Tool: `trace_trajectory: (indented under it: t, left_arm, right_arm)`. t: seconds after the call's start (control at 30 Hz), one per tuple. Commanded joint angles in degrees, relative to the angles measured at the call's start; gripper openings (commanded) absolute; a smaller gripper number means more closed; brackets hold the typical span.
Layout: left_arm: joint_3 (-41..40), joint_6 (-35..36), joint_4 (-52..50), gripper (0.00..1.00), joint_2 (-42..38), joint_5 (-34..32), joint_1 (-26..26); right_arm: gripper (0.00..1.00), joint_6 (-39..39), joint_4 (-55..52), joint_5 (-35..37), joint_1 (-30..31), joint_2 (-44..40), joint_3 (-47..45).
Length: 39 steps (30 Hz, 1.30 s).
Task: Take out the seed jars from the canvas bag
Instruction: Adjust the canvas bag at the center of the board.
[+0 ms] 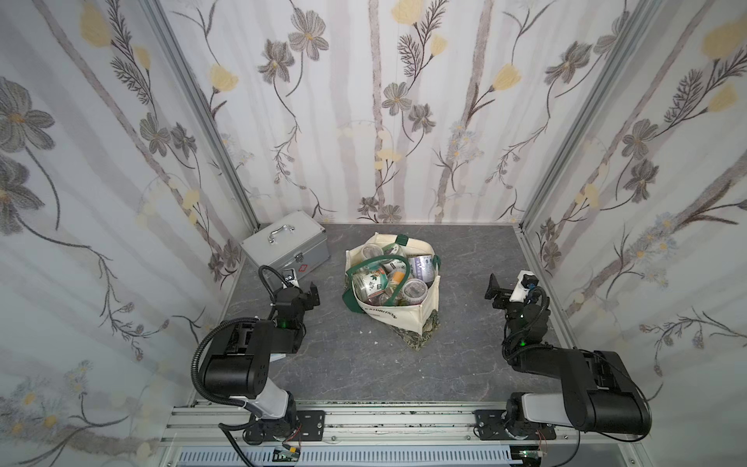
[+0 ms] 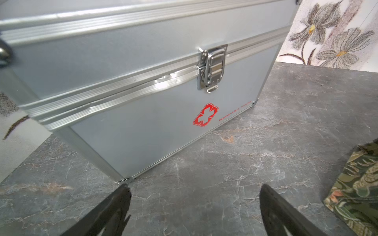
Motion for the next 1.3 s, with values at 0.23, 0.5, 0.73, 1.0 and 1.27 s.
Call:
trace_trajectory:
  t: [0.23, 0.5, 0.73, 1.0, 1.27]
  left_arm:
    - [0.41, 0.14, 1.68, 1.00, 0.15, -0.26, 0.10]
    - [0.43, 0.18, 1.75, 1.00, 0.12, -0.25, 0.09]
    - [0.42, 0.14, 1.76, 1.00, 0.17, -0.26, 0.05]
    - [0.48, 0.16, 1.61, 1.00, 0.17, -0.17, 0.06]
    - [-1.61, 1.03, 5.01, 1.00, -0.75, 0.39, -0.38]
  right_arm:
    - [1.00, -0.58, 2.09, -0.46, 0.06, -0.01, 0.24]
    - [1.00, -0.56, 2.16, -0.44, 0.05, -0.01, 0.11]
    - [1.00, -0.54, 2.10, -0.43, 0.05, -0.01, 0.16]
    - [1.00, -0.53, 2.13, -0.46, 0.05, -0.02, 0.17]
    - [1.00, -1.86, 6.59, -2.25, 0.54, -1.56, -2.98]
